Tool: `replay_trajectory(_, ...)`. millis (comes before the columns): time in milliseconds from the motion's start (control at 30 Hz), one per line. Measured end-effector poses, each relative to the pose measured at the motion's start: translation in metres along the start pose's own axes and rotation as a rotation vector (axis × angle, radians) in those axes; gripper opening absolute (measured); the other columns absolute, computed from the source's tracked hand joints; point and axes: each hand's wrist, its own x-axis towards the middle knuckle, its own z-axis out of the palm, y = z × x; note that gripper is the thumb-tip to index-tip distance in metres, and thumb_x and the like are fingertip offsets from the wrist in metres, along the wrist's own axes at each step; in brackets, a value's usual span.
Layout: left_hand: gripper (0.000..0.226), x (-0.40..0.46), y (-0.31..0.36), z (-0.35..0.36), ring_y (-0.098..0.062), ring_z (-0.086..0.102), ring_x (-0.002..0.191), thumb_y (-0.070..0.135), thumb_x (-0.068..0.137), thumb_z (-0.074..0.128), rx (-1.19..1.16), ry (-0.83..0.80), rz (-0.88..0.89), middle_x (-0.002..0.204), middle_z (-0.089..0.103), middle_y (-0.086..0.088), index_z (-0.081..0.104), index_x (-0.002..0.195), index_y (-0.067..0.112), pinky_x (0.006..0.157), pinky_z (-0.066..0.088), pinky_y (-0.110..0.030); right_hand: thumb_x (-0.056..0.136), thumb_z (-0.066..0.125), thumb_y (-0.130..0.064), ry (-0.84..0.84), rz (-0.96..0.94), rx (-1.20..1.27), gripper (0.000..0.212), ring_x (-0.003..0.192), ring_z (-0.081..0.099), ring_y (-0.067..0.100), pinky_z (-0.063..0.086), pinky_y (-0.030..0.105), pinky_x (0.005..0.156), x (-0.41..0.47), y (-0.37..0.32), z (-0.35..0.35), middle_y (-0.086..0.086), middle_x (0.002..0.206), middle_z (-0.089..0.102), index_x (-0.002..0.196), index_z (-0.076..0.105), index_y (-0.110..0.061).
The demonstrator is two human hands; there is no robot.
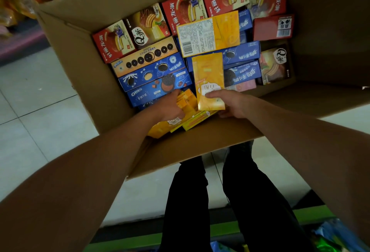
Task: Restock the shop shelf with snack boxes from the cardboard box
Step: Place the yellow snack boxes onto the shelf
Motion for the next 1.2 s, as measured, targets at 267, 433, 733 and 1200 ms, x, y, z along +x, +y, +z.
replay_trajectory(267,0.103,-0.015,-0.022,-0.012,-0.033,0.049,0.123,0.031,0.052,0.074,-0.060,-0.004,-0.092,0.134,0.052,-0.007,0.033,0.145,0.024,0.098,0.049,-0.051,0.060,0.076,-0.070,0.014,0.002,-0.227,0.098,0.113,0.043,0.025,0.051,0.045,0.090,0.013,-0.009,0.027,0.006,0.147,0.041,0.142,0.043,-0.028)
replay_trajectory(433,0.100,-0.016,-0.021,-0.010,-0.032,0.050,0.119,0.026,0.051,0.074,-0.090,0.024,-0.105,0.130,0.052,-0.006,0.033,0.142,0.026,0.096,0.050,-0.051,0.061,0.078,-0.067,0.057,-0.099,-0.168,0.097,0.112,0.049,0.026,0.049,0.041,0.084,0.014,0.000,0.037,0.006,0.144,0.048,0.140,0.046,-0.020)
replay_trajectory(733,0.108,-0.029,-0.017,-0.016,-0.033,0.047,0.128,0.019,0.065,0.078,-0.061,0.022,-0.085,0.148,0.043,-0.006,0.018,0.154,0.031,0.100,0.047,-0.048,0.081,0.076,-0.045,-0.029,-0.185,-0.088,0.049,0.100,0.066,0.024,0.061,0.040,0.080,-0.013,-0.003,0.032,0.008,0.118,0.066,0.117,0.061,-0.016)
replay_trajectory(1200,0.098,-0.255,0.199,-0.129,-0.015,0.060,0.099,0.010,0.063,0.081,-0.179,0.140,0.207,0.123,0.059,0.001,0.033,0.147,0.031,0.074,0.050,-0.029,0.077,0.081,-0.039,0.225,-0.392,0.175,0.051,0.095,0.070,0.022,0.055,0.040,0.091,-0.329,-0.038,-0.062,0.000,0.106,0.073,0.121,0.066,-0.017)
